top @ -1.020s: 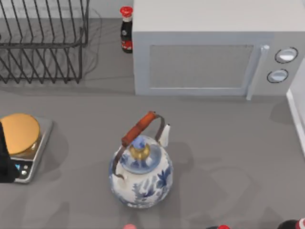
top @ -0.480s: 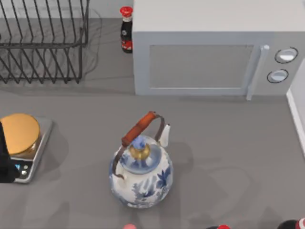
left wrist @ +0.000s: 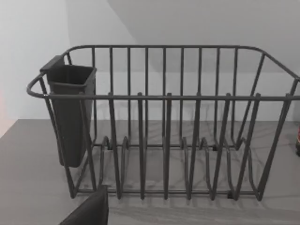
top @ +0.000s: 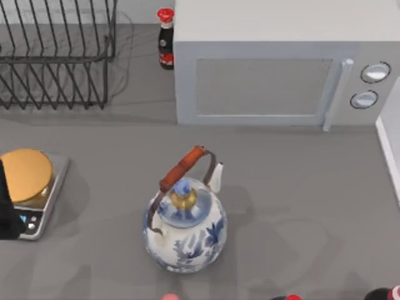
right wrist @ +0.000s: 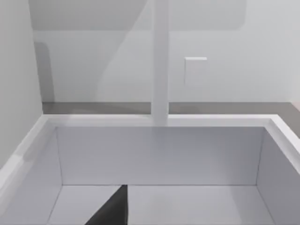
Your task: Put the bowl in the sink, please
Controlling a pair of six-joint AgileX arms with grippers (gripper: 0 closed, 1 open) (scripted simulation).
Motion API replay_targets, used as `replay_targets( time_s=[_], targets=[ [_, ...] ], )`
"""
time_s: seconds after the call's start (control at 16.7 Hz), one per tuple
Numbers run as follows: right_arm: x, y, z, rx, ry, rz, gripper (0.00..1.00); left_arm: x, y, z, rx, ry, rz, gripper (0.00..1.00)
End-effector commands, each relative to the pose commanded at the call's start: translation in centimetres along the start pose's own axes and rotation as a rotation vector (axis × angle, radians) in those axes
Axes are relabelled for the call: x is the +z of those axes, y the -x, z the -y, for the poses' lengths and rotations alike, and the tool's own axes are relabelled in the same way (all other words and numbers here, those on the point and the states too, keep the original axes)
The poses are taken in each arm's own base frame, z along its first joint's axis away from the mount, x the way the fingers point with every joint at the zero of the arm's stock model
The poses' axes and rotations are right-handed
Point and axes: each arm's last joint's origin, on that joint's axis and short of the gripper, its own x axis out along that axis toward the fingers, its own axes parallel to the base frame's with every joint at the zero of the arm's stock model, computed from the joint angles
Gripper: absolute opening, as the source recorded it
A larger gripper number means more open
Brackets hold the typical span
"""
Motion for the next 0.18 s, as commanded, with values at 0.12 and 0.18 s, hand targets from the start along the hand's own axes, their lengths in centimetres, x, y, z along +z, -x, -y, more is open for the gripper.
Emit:
replay_targets(
  time_s=[0.12, 0.18],
  targets=[
    [0.00, 0.00, 0.00, 0.000, 0.000, 0.000, 1.00, 0.00, 0.00, 0.00, 0.000, 0.000, 0.000, 1.00],
    [0.00, 0.00, 0.00, 0.000, 0.000, 0.000, 1.00, 0.00, 0.00, 0.00, 0.000, 0.000, 0.000, 1.00]
  ],
)
